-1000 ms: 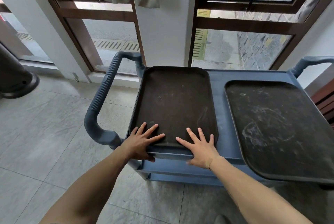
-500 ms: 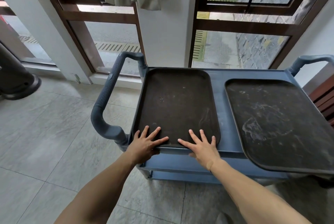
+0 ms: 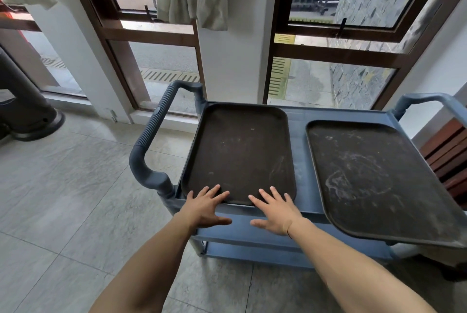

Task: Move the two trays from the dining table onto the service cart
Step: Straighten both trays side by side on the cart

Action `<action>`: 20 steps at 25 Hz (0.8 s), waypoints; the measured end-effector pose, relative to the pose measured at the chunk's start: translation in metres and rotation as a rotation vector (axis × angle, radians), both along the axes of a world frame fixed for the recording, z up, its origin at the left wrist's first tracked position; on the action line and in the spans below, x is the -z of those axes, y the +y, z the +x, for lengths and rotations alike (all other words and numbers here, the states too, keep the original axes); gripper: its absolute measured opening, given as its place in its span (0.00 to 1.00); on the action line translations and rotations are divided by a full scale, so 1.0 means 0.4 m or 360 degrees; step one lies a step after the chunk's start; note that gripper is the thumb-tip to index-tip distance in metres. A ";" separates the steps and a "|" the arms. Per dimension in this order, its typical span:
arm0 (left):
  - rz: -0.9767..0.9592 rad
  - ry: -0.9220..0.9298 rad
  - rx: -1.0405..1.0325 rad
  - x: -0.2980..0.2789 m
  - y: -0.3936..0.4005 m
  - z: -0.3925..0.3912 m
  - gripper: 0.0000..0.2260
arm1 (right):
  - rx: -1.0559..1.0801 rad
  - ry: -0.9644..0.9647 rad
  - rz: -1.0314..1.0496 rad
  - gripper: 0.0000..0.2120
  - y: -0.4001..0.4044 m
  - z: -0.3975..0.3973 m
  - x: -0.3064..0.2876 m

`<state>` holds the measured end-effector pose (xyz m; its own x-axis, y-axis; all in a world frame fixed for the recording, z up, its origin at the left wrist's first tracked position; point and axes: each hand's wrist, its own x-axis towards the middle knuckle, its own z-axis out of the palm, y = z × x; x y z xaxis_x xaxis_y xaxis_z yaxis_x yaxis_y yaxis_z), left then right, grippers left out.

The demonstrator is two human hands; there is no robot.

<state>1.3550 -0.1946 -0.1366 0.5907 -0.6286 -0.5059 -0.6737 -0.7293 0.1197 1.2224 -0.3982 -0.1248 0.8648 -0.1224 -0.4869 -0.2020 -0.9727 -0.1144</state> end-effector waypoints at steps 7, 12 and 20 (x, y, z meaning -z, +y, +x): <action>-0.0137 -0.0059 -0.0047 -0.061 -0.132 -0.097 0.52 | 0.0015 -0.0199 -0.0107 0.38 -0.194 -0.100 -0.077; -0.0280 -0.0164 0.0010 -0.106 -0.313 -0.201 0.50 | 0.0124 -0.0174 -0.0104 0.40 -0.396 -0.235 -0.111; -0.0299 -0.0137 0.0144 -0.121 -0.610 -0.394 0.45 | 0.0267 -0.0226 -0.0039 0.52 -0.671 -0.456 -0.126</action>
<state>1.1973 -0.4386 -0.0882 0.5637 -0.7595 -0.3247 -0.7489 -0.6358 0.1870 1.0401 -0.6666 -0.0743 0.8909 -0.2809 -0.3569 -0.3451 -0.9296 -0.1298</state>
